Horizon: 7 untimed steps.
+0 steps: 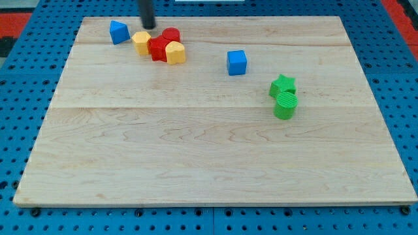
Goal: Separate the green blocks
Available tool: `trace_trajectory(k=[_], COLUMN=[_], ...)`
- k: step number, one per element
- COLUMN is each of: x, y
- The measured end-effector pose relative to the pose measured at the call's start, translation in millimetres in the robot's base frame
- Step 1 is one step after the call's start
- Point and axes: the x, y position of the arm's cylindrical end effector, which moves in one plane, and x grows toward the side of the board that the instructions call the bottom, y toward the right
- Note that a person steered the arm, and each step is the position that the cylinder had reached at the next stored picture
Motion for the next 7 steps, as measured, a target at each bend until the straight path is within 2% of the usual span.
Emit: trace_trajectory(k=[1,2,3,4,5,6,7], x=[46.5,104.4,77.7,40.6,110.7,199.8,206.2], y=[45.6,63.1,110.7,213.0,286.2,302.1,271.8])
